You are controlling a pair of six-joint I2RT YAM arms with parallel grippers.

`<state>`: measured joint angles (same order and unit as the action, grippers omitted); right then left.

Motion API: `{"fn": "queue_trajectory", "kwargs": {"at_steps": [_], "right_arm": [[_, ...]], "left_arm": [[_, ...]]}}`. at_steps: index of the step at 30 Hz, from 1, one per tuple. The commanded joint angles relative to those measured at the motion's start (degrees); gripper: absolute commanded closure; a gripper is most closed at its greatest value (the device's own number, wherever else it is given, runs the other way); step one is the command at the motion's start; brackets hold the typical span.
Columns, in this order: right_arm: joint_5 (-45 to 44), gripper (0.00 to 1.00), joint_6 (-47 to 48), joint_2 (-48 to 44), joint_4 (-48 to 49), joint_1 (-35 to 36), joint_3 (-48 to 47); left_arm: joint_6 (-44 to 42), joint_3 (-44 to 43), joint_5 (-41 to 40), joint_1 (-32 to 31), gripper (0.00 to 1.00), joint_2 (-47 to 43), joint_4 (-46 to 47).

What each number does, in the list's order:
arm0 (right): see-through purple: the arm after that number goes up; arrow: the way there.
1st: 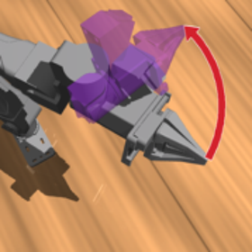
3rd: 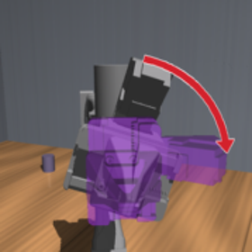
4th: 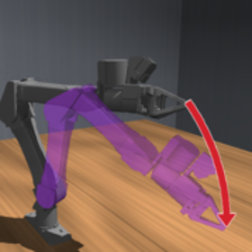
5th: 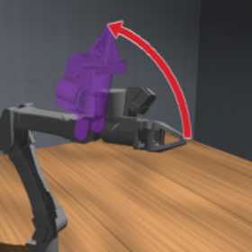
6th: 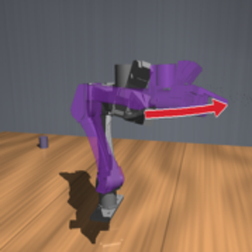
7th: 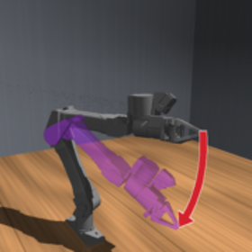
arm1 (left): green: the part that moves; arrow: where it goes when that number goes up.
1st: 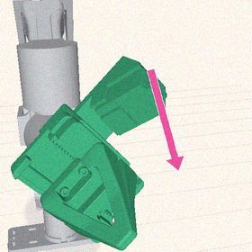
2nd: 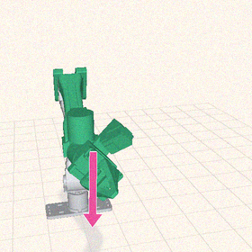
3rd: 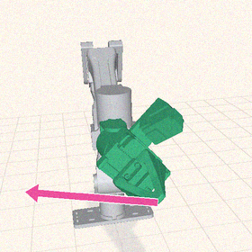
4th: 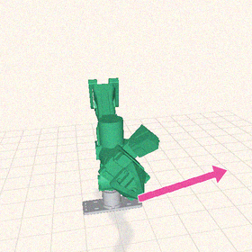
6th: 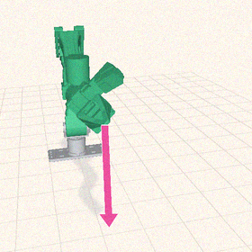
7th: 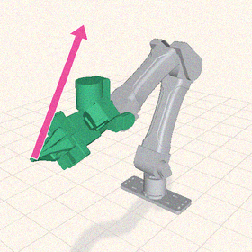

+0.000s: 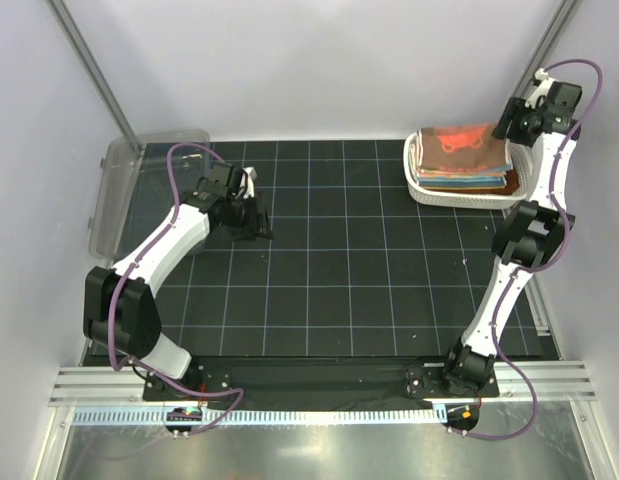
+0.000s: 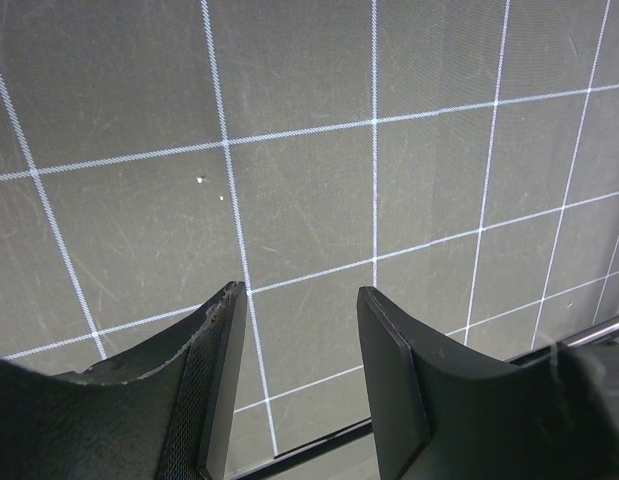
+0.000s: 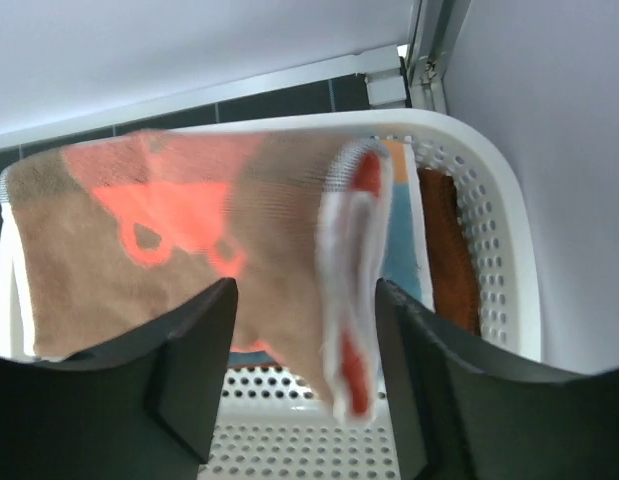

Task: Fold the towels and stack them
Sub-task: Neatly place the folded towel into the bin

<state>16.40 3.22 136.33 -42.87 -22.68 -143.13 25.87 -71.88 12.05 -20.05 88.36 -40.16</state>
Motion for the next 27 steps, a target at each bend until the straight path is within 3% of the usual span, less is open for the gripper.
{"fn": "queue_trajectory", "kwargs": {"at_steps": [1,8,13,16,18,21,22,23,27], "right_arm": [[3.4,0.3,-2.6,1.2,7.4,0.0,0.4],[0.5,0.28,-5.2,0.6,7.5,0.4,0.6],[-4.3,0.26,-6.7,-11.5,10.6,5.5,14.8],[-12.8,0.01,-9.9,-21.8,9.3,13.2,22.6],[-21.4,0.0,-12.0,-28.3,9.6,17.8,27.5],[-22.7,0.0,-16.7,-40.1,9.8,27.8,35.8],[-20.4,0.0,-18.2,-42.7,10.1,29.5,40.2],[-18.4,0.0,-20.0,-48.4,10.6,31.9,42.3],[-9.1,0.0,-28.8,-62.2,13.9,33.8,54.9]], "left_arm": [[-1.0,-2.1,1.4,0.4,0.48,0.0,0.6],[-0.9,-2.0,2.7,0.4,0.48,-0.2,1.0],[-0.5,-1.8,4.2,0.4,0.48,-4.0,4.3],[0.8,-0.3,7.3,0.4,0.46,-9.3,10.2],[1.1,0.3,6.9,0.4,0.45,-14.2,12.6],[0.3,2.8,6.6,0.4,0.34,-22.9,20.0],[0.2,3.3,6.1,0.5,0.08,-25.1,21.6],[0.2,3.7,5.6,0.4,0.01,-27.4,23.3],[-1.0,3.8,5.3,0.4,0.0,-34.6,22.9]]}}
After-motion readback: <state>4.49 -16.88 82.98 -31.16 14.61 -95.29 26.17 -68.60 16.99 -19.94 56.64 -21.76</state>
